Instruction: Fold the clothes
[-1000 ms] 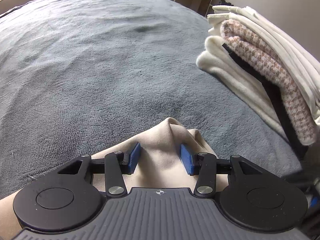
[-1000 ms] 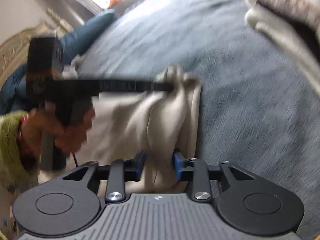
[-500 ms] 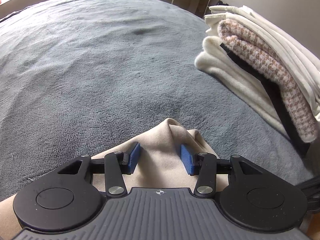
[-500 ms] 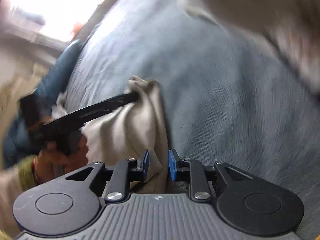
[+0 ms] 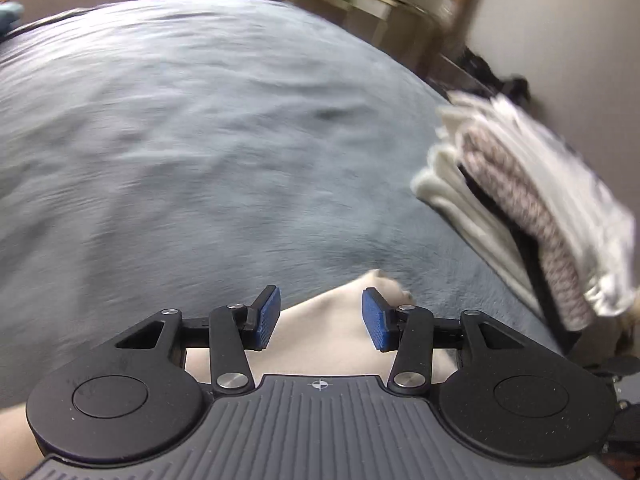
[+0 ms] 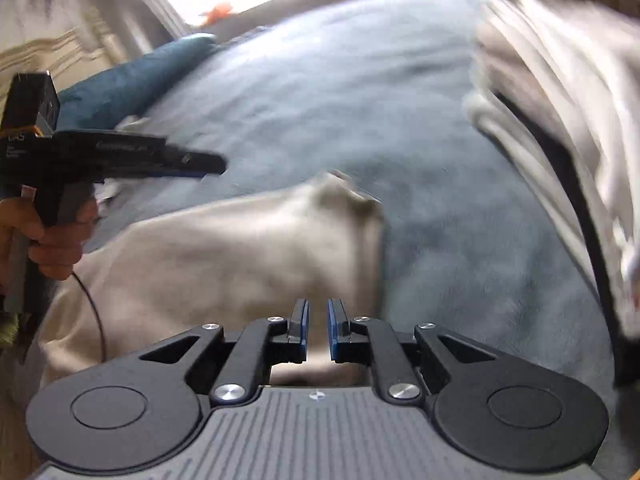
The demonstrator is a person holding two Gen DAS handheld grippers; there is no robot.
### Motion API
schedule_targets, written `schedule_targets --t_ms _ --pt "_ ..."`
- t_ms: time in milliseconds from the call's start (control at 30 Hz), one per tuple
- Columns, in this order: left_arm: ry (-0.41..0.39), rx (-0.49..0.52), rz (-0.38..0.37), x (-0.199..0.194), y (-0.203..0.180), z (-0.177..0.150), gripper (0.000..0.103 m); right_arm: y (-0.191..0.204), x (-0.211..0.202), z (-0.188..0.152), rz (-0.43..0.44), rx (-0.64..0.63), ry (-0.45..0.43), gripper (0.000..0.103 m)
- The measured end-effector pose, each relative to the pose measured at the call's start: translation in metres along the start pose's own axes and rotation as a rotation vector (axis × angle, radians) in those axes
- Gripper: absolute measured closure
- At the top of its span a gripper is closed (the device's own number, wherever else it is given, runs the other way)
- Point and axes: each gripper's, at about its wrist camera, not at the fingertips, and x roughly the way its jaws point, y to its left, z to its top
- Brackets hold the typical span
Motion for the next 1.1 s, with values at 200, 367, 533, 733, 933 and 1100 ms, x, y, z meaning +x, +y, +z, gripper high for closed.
schedule_targets --t_ms 200,367,533,733,933,1100 --pt "0.133 -0.075 0.119 -0.085 0.049 -0.056 0.058 0.061 0.008 -0.013 0.03 -0.094 0.109 0.091" --pt "0.267 -0.273 0.149 -0.132 0.083 -0.117 0.058 0.042 0.009 -0.051 0.044 0.373 0.205 0.06" --pt "0.331 -0.615 0.095 -0.154 0.115 -0.168 0.056 0.019 0.033 -0.075 0.052 0.671 0.175 0.06" --pt "0.284 -0.823 0.078 -0.141 0.141 -0.192 0.054 0.005 0.059 -0.076 0.099 0.802 0.15 0.057" --pt "0.25 -0.918 0.099 -0.12 0.149 -0.196 0.054 0.004 0.073 -0.066 0.09 0.794 0.186 0.071" --pt "0.189 -0.889 0.13 -0.117 0.146 -0.189 0.077 0.015 0.073 -0.053 0.042 0.679 0.187 0.094"
